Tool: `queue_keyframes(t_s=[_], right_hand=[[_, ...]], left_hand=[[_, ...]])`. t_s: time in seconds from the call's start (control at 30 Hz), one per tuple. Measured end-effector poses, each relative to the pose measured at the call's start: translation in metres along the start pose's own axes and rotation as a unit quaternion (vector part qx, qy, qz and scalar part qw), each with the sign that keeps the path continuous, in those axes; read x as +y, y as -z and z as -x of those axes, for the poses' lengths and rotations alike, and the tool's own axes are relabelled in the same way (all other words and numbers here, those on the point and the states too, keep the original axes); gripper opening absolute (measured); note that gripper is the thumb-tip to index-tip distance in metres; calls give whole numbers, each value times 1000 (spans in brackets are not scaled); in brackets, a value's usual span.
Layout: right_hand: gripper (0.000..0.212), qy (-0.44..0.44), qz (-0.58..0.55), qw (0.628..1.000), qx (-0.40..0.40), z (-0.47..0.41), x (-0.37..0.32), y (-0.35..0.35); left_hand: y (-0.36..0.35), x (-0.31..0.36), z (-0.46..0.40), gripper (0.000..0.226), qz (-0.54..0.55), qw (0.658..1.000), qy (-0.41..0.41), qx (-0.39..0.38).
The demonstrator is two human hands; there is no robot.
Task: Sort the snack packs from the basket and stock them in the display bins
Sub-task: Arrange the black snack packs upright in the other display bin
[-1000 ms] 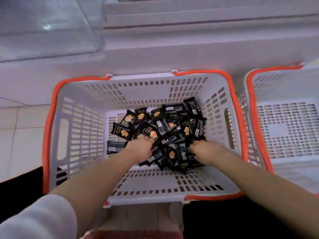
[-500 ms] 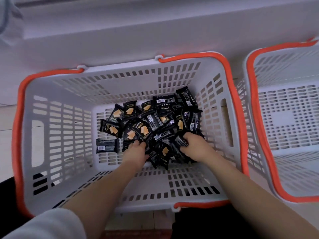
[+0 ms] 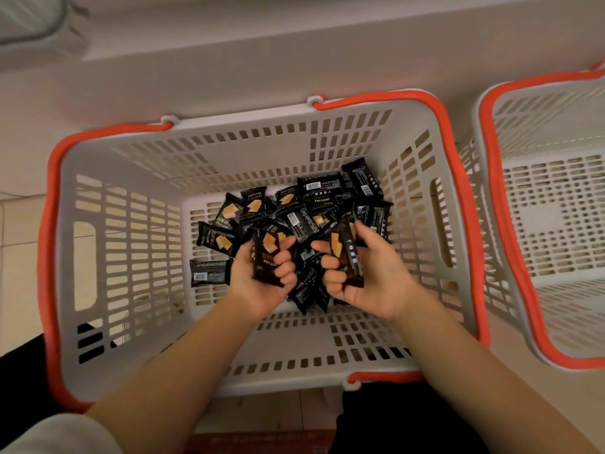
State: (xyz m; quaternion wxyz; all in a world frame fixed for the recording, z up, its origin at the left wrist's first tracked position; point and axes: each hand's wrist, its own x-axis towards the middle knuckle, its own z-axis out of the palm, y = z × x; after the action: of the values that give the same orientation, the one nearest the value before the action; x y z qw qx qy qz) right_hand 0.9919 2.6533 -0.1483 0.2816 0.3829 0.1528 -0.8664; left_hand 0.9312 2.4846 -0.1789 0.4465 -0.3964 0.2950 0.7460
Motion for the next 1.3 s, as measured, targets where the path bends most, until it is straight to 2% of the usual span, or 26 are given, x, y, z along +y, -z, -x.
queue_keyframes(t_s=[0.03, 0.1, 0.2, 0.33, 0.43, 0.53, 0.6, 0.67, 0.77, 0.83, 0.9, 0.97, 1.0, 1.1, 1.2, 1.3], right_hand=[[59, -8, -7, 1000, -24, 0, 3, -1], [54, -12, -9, 998, -61, 0, 9, -2], [33, 3, 4, 998, -64, -2, 14, -3], [36, 54, -3, 998, 19, -6, 13, -5], [26, 86, 81, 989, 94, -11, 14, -4], [28, 67, 174, 976, 115, -17, 20, -5], [28, 61, 188, 971, 135, -23, 25, -6], [23, 66, 173, 971, 149, -28, 27, -9], [8, 70, 197, 966, 154, -37, 25, -15], [18, 73, 246, 954, 155, -44, 23, -20], [21, 76, 306, 938, 147, -52, 21, -24], [19, 90, 418, 892, 148, -60, 18, -23], [21, 112, 502, 843, 156, -65, 15, -20], [28, 169, 714, 662, 156, -76, 6, 0], [41, 85, 848, 516, 79, -84, 4, 24], [56, 12, 891, 454, 15, -83, 3, 36]], left_hand=[[-3, 0, 4, 63, 32, 999, 1, -32], [-5, -2, 8, 68, 49, 995, -7, -82], [-5, 0, 14, 47, 11, 994, -21, -107], [1, 5, 13, 32, -140, 988, -50, -29], [3, 7, 10, 29, -235, 968, -86, 34], [0, 5, 8, 34, -303, 947, -91, 65], [1, 0, 7, 36, -359, 924, -90, 94], [1, -5, 7, 33, -379, 913, -99, 115], [7, -8, 4, 36, -353, 919, -129, 118], [13, -3, 6, 33, -324, 931, -137, 99], [19, 6, 7, 33, -341, 926, -136, 90], [24, 13, 5, 37, -374, 912, -127, 113], [27, 16, 4, 36, -377, 907, -129, 133], [36, 23, 0, 28, -390, 889, -153, 186], [48, 29, -1, 13, -445, 853, -178, 207], [58, 33, 0, 9, -504, 823, -176, 195]])
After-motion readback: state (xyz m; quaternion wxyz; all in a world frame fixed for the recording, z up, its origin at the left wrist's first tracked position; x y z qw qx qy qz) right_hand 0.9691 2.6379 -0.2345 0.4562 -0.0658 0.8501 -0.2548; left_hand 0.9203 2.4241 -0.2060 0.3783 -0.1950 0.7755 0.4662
